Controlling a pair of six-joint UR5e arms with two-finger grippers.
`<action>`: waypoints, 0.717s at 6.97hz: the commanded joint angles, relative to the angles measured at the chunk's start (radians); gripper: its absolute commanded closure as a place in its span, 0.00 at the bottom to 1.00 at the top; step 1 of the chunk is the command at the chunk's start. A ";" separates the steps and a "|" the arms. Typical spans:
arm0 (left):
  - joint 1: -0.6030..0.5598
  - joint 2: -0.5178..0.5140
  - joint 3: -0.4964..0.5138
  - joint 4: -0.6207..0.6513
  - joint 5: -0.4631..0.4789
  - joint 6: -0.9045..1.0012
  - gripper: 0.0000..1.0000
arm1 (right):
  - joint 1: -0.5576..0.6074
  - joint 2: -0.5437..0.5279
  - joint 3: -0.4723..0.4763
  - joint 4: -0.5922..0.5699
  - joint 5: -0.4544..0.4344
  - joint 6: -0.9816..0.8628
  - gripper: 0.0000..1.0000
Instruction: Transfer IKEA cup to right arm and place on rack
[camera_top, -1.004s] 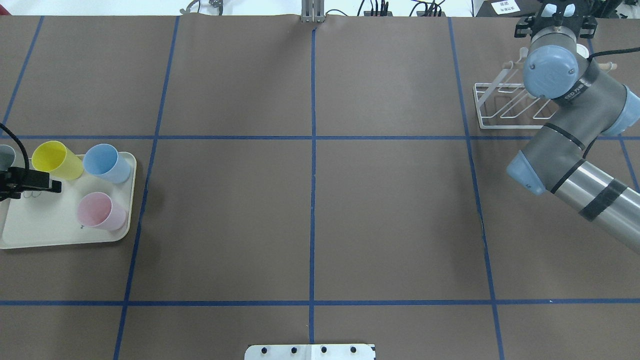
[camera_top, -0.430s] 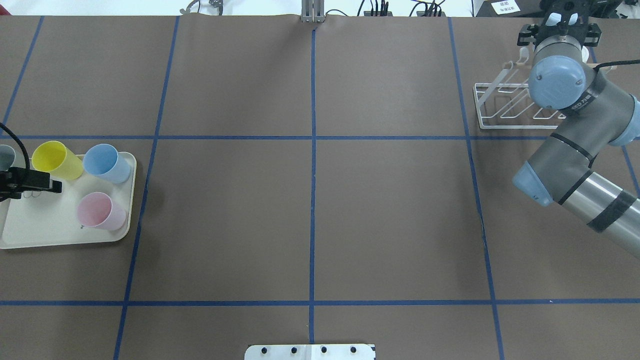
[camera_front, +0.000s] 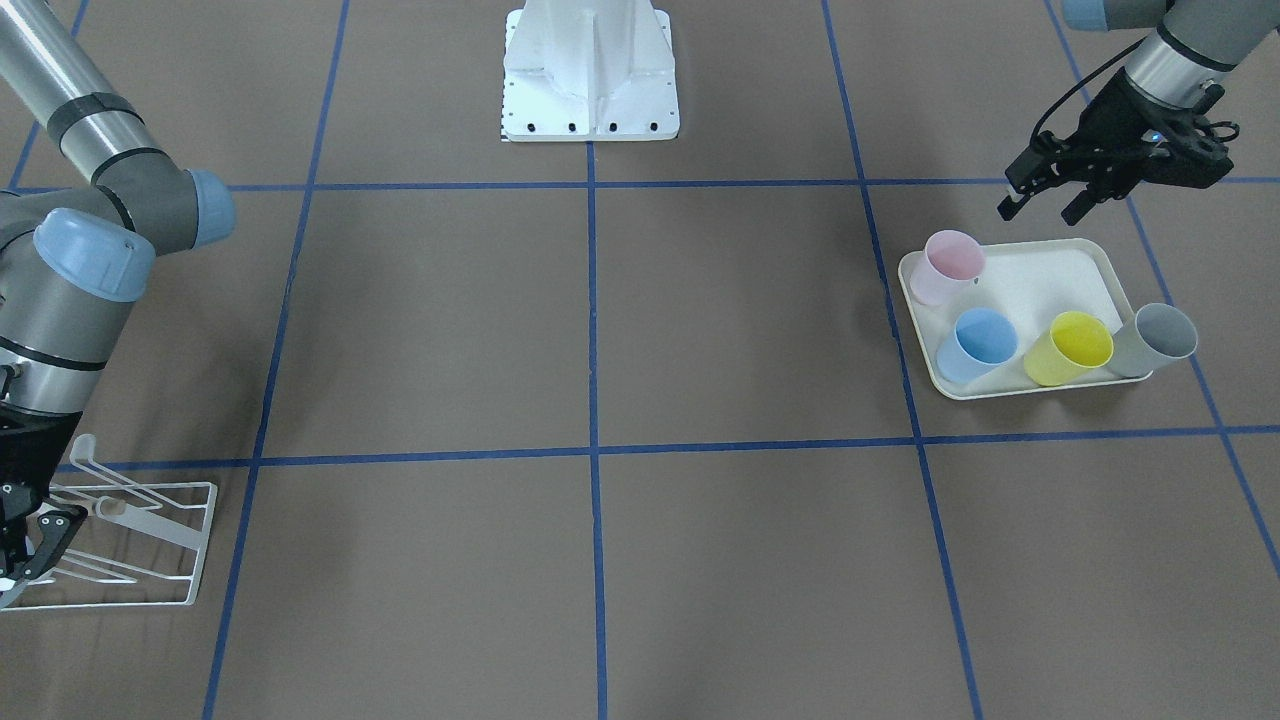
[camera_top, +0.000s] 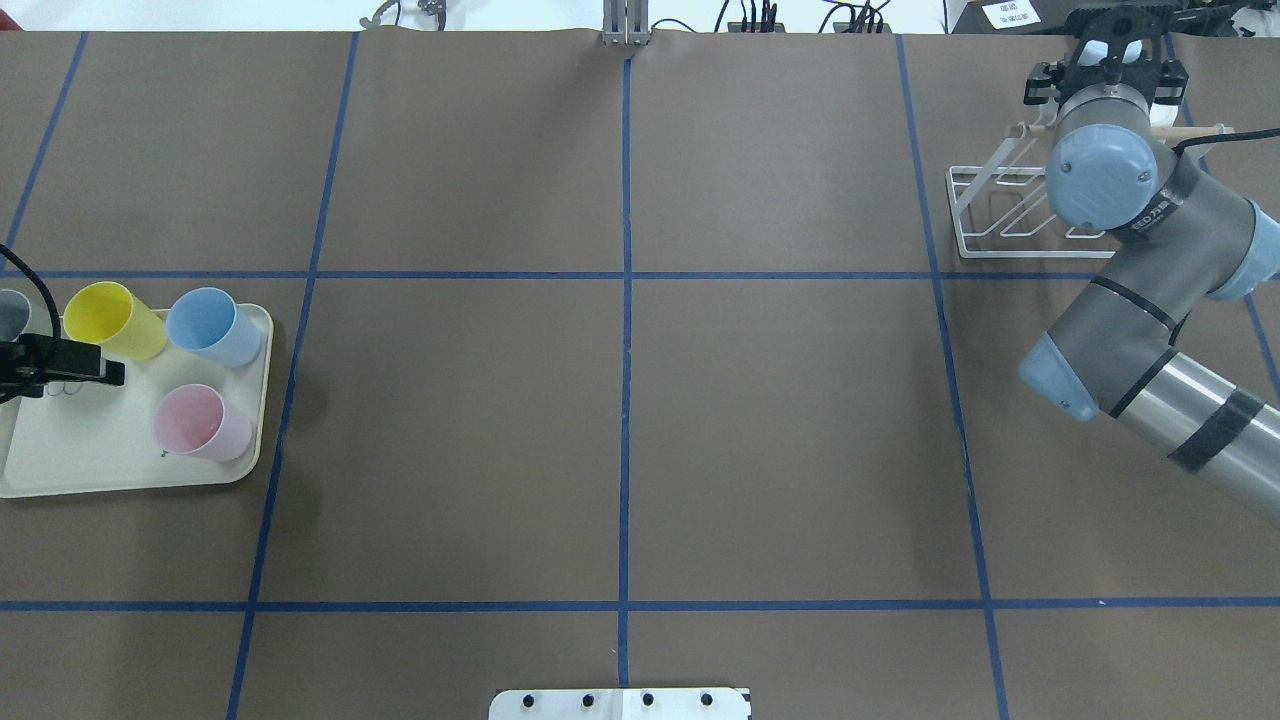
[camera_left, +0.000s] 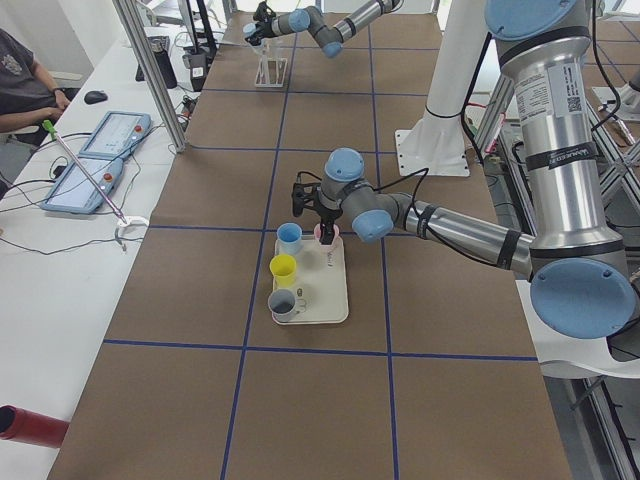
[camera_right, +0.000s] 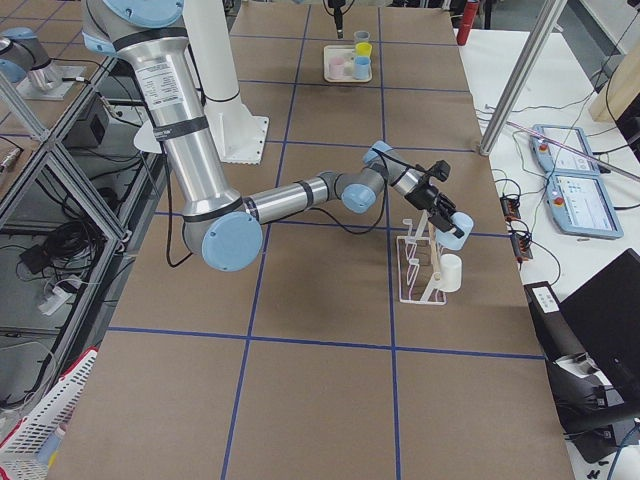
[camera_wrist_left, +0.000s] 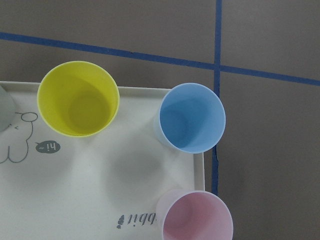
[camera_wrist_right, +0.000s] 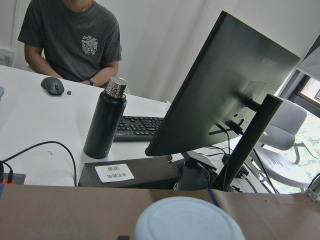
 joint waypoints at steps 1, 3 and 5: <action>0.000 -0.006 0.000 0.000 0.000 -0.001 0.00 | -0.004 0.000 -0.004 0.000 0.000 0.000 1.00; 0.000 -0.008 0.000 0.000 0.000 -0.001 0.00 | -0.006 -0.002 -0.012 -0.002 0.002 0.000 1.00; 0.000 -0.008 0.000 0.000 0.000 0.000 0.00 | -0.006 -0.002 -0.027 0.000 0.002 0.000 1.00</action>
